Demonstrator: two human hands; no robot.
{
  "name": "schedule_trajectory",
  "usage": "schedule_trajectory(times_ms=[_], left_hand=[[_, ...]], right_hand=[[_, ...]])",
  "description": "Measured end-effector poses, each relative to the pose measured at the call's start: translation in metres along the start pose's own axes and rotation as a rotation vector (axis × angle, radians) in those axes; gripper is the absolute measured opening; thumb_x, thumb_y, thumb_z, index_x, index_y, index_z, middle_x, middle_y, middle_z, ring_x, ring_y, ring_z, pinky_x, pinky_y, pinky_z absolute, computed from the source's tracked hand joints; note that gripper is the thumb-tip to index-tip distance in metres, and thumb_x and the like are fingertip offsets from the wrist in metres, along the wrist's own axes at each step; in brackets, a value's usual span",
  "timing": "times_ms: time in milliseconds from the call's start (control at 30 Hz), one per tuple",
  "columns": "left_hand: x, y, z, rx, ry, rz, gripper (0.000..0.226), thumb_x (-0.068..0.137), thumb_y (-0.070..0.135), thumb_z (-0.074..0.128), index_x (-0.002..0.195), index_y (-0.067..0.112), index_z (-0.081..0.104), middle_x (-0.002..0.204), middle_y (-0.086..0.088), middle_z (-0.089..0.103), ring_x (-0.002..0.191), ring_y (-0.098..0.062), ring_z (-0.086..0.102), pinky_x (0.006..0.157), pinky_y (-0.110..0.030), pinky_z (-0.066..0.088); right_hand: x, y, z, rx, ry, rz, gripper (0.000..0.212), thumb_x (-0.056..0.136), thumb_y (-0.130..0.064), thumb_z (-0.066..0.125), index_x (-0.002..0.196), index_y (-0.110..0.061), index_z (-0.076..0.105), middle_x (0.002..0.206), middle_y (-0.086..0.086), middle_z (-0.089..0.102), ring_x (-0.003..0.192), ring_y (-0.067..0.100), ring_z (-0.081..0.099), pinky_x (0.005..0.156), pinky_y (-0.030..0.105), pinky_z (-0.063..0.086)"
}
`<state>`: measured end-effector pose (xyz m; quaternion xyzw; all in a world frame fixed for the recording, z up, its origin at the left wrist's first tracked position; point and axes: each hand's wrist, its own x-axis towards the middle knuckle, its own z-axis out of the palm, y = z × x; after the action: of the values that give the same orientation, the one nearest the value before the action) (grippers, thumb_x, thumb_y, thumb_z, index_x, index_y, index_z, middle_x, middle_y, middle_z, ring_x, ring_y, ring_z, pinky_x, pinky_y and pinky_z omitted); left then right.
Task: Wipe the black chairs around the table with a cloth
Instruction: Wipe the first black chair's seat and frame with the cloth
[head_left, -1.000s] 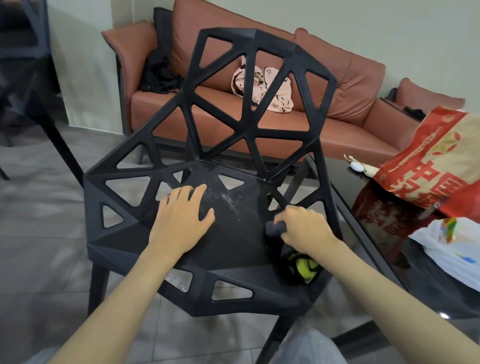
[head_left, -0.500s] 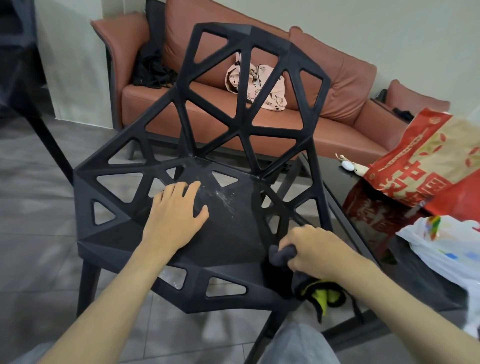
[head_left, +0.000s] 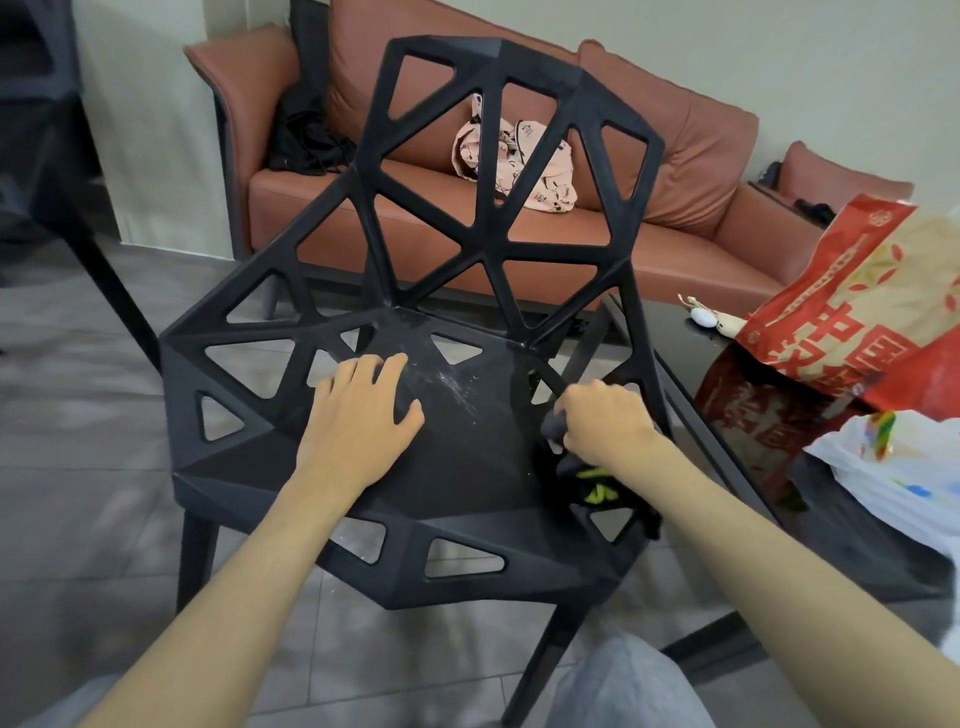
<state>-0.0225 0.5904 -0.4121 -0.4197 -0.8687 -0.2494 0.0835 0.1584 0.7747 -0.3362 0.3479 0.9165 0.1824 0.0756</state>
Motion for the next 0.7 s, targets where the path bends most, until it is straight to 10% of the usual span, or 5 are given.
schedule_trajectory(times_ms=[700], left_hand=[[-0.003,0.000,-0.004,-0.036,0.023,0.032,0.057,0.099,0.042,0.054,0.149,0.017,0.047,0.139,-0.008,0.056,0.133,-0.030,0.048,0.104,-0.048,0.042]], right_hand=[[-0.087,0.000,-0.005,0.051,0.042,-0.051,0.014,0.094,-0.030,0.064,0.107,-0.026,0.061,0.108,-0.003,0.050,0.103,0.025,0.063,0.066,0.033,0.037]])
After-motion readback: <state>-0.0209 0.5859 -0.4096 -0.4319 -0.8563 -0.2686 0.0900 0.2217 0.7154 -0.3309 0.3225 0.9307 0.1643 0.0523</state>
